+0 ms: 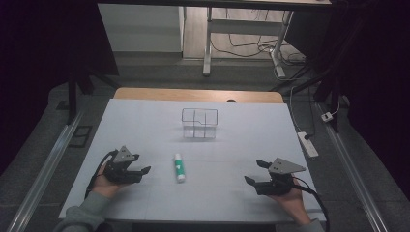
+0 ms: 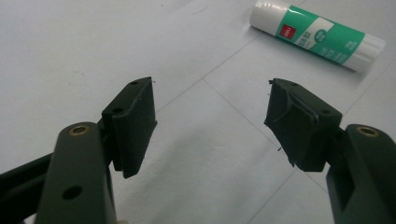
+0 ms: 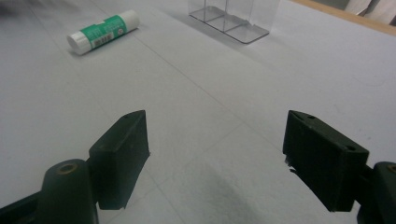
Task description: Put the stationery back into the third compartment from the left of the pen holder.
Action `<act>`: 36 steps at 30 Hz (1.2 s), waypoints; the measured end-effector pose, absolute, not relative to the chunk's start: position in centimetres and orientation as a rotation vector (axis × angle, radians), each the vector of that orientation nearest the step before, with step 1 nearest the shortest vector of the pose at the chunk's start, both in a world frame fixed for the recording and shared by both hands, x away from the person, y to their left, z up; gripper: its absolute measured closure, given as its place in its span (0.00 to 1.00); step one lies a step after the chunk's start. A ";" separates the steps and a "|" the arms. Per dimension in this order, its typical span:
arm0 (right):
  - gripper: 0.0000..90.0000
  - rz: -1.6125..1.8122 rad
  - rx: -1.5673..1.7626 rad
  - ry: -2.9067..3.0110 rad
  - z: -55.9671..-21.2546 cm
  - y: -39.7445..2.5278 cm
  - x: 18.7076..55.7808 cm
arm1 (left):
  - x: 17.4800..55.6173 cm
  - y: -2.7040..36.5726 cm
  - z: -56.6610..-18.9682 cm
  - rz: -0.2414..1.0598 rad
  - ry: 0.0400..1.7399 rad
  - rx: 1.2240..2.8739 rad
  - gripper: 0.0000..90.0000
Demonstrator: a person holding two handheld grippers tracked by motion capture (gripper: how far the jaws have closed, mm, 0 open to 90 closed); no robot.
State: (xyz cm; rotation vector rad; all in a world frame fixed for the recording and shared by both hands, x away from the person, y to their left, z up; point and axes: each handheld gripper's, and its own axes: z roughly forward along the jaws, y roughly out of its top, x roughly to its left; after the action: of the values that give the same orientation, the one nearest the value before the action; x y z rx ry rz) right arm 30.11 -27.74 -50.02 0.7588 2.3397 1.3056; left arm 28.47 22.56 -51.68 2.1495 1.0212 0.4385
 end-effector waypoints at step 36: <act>0.29 1.409 0.689 2.431 -45.5 -18.6 30.5 | 28.7 22.5 -52.2 0.415 1.037 2.174 0.34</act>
State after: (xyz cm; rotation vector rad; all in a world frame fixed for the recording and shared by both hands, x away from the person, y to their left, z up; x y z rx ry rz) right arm 30.52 -18.57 -45.54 0.6888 2.4307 1.4089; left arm 28.68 22.52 -52.15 2.1742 1.0371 0.4148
